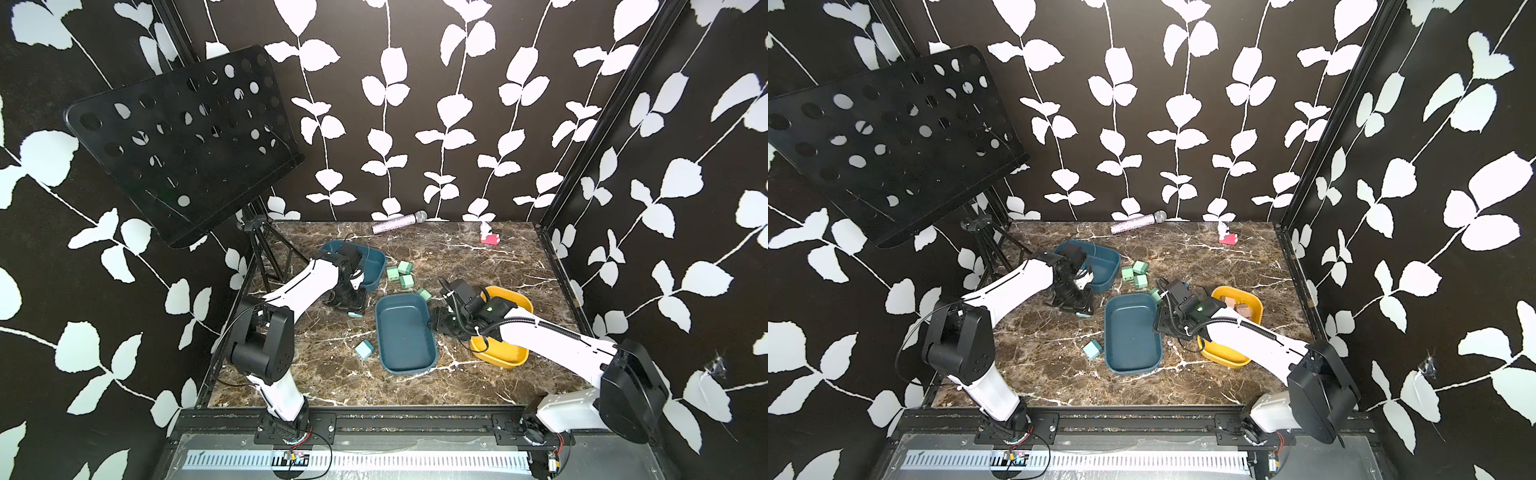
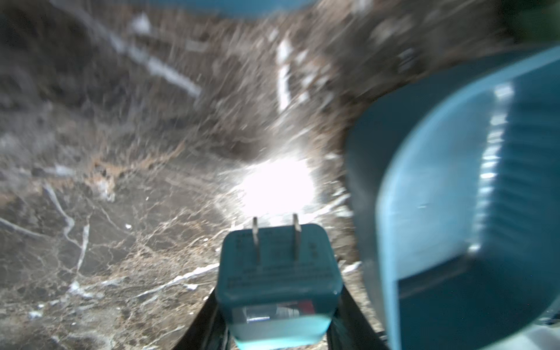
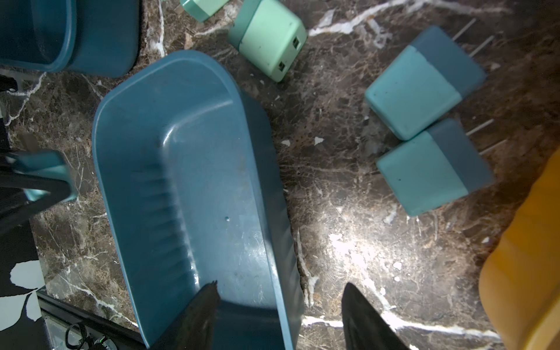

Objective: Place the plugs by color into the storage box
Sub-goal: Pick up the plug from the center of the board, then place the plug in the storage box.

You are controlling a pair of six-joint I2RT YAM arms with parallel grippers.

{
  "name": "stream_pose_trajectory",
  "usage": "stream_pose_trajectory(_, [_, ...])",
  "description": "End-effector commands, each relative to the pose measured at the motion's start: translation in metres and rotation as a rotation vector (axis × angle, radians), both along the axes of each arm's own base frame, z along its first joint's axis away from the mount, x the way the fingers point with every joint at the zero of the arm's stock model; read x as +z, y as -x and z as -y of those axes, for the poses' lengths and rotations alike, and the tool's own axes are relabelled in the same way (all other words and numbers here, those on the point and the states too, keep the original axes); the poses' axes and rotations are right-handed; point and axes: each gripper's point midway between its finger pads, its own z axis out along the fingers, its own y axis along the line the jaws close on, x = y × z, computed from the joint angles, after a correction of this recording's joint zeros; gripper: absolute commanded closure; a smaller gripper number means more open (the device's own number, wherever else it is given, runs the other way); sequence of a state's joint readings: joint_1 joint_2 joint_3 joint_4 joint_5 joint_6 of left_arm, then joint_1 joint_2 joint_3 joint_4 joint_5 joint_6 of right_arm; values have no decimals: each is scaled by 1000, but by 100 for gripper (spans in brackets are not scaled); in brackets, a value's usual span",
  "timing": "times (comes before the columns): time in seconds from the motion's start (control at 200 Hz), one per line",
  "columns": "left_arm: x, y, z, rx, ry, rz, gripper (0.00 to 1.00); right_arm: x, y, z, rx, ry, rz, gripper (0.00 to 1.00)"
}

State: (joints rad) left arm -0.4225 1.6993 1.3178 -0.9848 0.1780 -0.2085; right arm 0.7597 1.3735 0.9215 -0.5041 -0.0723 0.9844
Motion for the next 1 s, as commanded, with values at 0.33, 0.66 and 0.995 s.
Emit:
stream_pose_trajectory(0.33, [24, 11, 107, -136, 76, 11, 57, 2, 4, 12, -47, 11, 24, 36])
stream_pose_trajectory(0.66, [-35, 24, 127, -173, 2, -58, 57, -1, 12, 20, -59, 19, 11, 36])
stream_pose_trajectory(0.995, [-71, 28, 117, -170, -82, -122, 50, -1, 14, 26, -70, 27, 17, 35])
